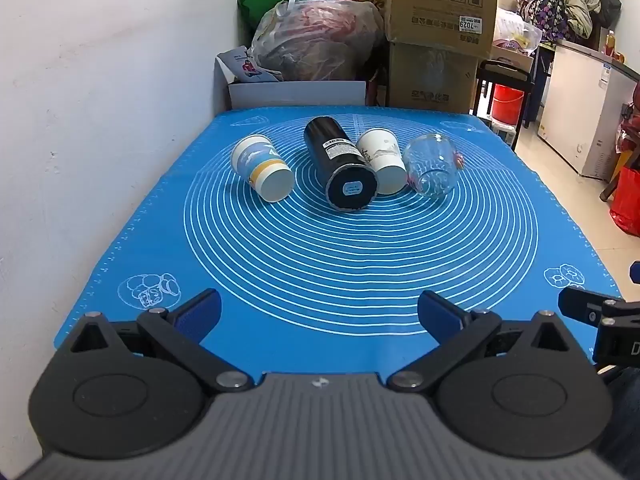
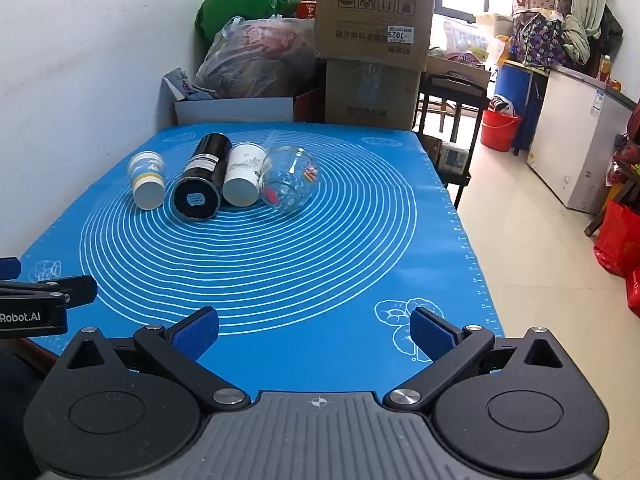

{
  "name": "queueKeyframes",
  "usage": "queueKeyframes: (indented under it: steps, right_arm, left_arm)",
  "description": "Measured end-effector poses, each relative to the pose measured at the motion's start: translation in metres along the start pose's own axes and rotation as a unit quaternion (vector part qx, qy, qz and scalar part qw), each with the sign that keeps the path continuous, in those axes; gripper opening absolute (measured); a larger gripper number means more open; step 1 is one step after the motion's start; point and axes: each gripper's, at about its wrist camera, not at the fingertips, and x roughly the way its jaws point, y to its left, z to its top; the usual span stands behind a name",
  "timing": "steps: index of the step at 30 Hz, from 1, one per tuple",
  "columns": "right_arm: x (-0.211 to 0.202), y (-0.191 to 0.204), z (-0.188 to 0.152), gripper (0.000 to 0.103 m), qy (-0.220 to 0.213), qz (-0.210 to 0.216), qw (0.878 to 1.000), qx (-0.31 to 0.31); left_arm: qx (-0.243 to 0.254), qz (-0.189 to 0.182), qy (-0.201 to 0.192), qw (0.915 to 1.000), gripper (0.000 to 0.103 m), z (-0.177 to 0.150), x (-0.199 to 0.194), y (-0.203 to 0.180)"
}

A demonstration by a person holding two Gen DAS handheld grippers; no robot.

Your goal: Flip cup upside down

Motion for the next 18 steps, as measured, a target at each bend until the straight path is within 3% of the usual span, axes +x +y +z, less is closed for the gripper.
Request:
queueKeyframes:
  steps: [18]
  right_arm:
    - [-0.0012,0.0005,-0.0005,0.103,-0.002,-0.008,1.000,-0.011]
  left_arm:
    - [-0.003,0.000,-0.001,1.0000,0.103,0.0000,0.0001,-0.0003]
